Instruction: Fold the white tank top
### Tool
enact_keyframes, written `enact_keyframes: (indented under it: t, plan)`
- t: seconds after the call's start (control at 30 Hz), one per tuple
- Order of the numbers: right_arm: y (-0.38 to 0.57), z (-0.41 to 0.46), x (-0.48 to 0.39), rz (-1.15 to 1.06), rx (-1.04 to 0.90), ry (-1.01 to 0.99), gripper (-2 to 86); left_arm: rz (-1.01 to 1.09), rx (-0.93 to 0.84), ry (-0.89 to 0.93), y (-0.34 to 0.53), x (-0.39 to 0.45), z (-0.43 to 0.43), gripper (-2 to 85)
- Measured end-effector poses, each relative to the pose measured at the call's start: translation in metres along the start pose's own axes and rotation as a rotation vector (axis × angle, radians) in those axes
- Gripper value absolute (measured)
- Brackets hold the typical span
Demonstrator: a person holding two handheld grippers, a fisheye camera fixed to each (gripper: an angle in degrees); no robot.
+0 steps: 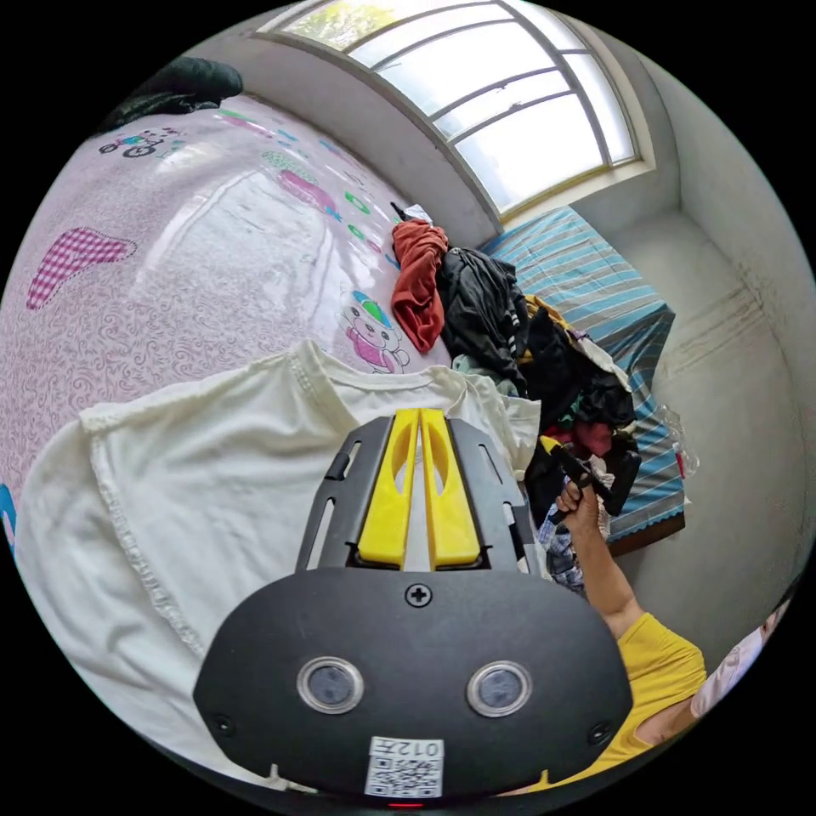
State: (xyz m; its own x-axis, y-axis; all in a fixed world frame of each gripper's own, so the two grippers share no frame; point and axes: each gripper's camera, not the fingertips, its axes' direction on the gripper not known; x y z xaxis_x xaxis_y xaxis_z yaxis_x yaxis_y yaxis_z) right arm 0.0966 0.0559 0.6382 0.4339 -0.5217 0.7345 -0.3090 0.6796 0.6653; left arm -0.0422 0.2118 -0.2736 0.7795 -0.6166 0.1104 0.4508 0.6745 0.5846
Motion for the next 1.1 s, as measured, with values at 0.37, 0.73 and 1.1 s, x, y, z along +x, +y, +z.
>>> enact_keyframes:
  t: [0.37, 0.73, 1.1]
  plan:
    - [0.031, -0.029, -0.093, -0.212, -0.005, -0.019, 1.2, -0.014, 0.01, -0.011, -0.008, 0.0, -0.006, 0.5]
    - [0.192, -0.015, -0.202, -0.727, 0.028, 0.455, 0.4, 0.019, -0.019, -0.06, -0.029, 0.015, -0.005, 0.5]
    - [0.288, -0.119, -0.055, -0.119, -0.066, 0.167, 1.5, 0.259, -0.12, -0.141, -0.057, 0.093, 0.013, 0.5]
